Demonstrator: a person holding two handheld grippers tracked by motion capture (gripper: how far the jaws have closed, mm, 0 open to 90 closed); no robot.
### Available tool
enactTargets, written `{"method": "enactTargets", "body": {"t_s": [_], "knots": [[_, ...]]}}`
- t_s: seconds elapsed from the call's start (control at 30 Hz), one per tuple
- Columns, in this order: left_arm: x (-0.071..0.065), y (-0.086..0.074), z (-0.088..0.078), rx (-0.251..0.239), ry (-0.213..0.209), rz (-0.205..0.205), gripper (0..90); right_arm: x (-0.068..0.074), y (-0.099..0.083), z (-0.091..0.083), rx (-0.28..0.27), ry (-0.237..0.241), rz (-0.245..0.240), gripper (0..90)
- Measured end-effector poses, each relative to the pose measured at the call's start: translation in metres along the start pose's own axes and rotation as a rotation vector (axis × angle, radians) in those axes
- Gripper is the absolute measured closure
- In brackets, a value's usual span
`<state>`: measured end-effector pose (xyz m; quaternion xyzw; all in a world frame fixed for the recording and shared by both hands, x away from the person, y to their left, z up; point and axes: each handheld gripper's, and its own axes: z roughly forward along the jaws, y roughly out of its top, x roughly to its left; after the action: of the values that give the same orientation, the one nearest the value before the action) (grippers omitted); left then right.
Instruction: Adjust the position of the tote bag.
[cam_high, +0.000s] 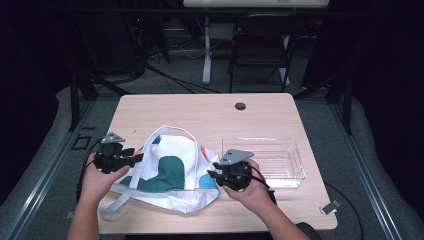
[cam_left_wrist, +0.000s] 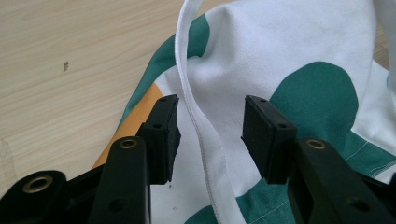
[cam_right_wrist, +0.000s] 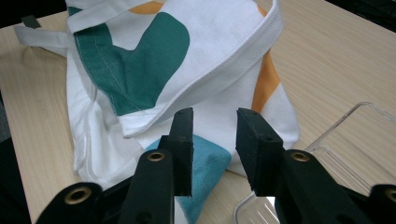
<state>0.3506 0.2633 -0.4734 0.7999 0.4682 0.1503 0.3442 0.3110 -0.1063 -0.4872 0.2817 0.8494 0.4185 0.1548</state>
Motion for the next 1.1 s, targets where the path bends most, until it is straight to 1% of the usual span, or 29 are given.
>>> {"method": "enactTargets", "body": {"t_s": [0.03,0.13,0.17,0.2,0.23,0.3,0.33,0.4,0.43,0.47,0.5,0.53,0.57,0.6,0.63,0.67,0.7,0.73,0.77,0.87,0.9,0.93,0.97,1.03,1.1], "knots": [[0.0,-0.001,0.001,-0.001,0.004,0.0,55.7,0.0,0.0,0.0,0.0,0.0,0.0,67.5],[0.001,-0.003,0.004,0.015,0.002,-0.006,55.5,0.002,0.001,0.002,0.001,0.011,-0.003,67.5],[0.001,-0.004,0.007,0.015,0.004,-0.009,55.2,0.004,0.0,0.005,0.002,0.024,-0.013,66.4],[0.002,-0.004,0.007,0.03,-0.001,-0.002,54.9,0.006,0.0,0.006,0.006,0.032,-0.022,66.0],[0.002,-0.004,0.007,0.03,-0.001,-0.002,54.4,0.006,0.0,0.006,0.006,0.032,-0.022,66.0],[0.002,-0.005,0.009,0.036,-0.005,-0.004,53.4,0.012,-0.001,0.011,0.025,0.038,-0.056,65.8],[0.002,-0.006,0.011,0.026,0.002,-0.006,52.6,0.013,-0.001,0.013,0.031,0.044,-0.064,65.9],[0.002,-0.006,0.011,0.034,-0.004,-0.001,52.1,0.016,-0.002,0.016,0.036,0.051,-0.069,65.8],[0.002,-0.006,0.013,0.027,0.001,-0.003,52.1,0.016,-0.002,0.016,0.036,0.051,-0.069,65.8],[0.002,-0.006,0.013,0.037,-0.006,-0.004,51.7,0.018,-0.003,0.019,0.043,0.058,-0.084,65.2],[0.002,-0.007,0.014,0.036,-0.002,-0.002,51.7,0.018,-0.003,0.019,0.043,0.058,-0.084,65.2],[0.003,-0.007,0.014,0.047,-0.007,-0.001,51.7,0.019,-0.003,0.02,0.041,0.058,-0.091,64.8],[0.003,-0.008,0.015,0.038,-0.001,-0.004,51.7,0.02,-0.004,0.021,0.04,0.06,-0.093,64.2],[0.004,-0.008,0.015,0.051,-0.007,-0.005,51.8,0.021,-0.004,0.023,0.052,0.071,-0.103,62.5],[0.004,-0.008,0.015,0.051,-0.007,-0.005,52.0,0.021,-0.004,0.023,0.052,0.071,-0.103,62.5],[0.004,-0.009,0.016,0.041,-0.001,-0.008,52.0,0.022,-0.005,0.023,0.052,0.072,-0.107,61.4],[0.004,-0.009,0.016,0.042,-0.003,-0.012,52.3,0.021,-0.005,0.025,0.054,0.073,-0.108,60.4],[0.004,-0.01,0.017,0.049,-0.01,-0.012,53.3,0.022,-0.006,0.026,0.051,0.07,-0.094,59.8],[0.004,-0.01,0.018,0.055,-0.013,-0.015,53.6,0.021,-0.007,0.028,0.066,0.07,-0.111,58.3],[0.004,-0.011,0.019,0.057,-0.014,-0.016,53.8,0.024,-0.008,0.03,0.066,0.076,-0.123,55.9],[0.005,-0.011,0.019,0.067,-0.022,-0.02,53.8,0.024,-0.008,0.03,0.066,0.076,-0.123,55.9],[0.005,-0.012,0.02,0.065,-0.02,-0.025,54.2,0.025,-0.009,0.031,0.059,0.079,-0.129,54.6],[0.006,-0.012,0.02,0.072,-0.026,-0.027,54.5,0.025,-0.008,0.031,0.071,0.082,-0.137,54.1],[0.006,-0.012,0.02,0.073,-0.027,-0.027,54.8,0.025,-0.008,0.032,0.072,0.083,-0.137,53.4],[0.007,-0.013,0.021,0.079,-0.037,-0.033,58.3,0.025,-0.009,0.032,0.07,0.094,-0.145,52.4]]}}
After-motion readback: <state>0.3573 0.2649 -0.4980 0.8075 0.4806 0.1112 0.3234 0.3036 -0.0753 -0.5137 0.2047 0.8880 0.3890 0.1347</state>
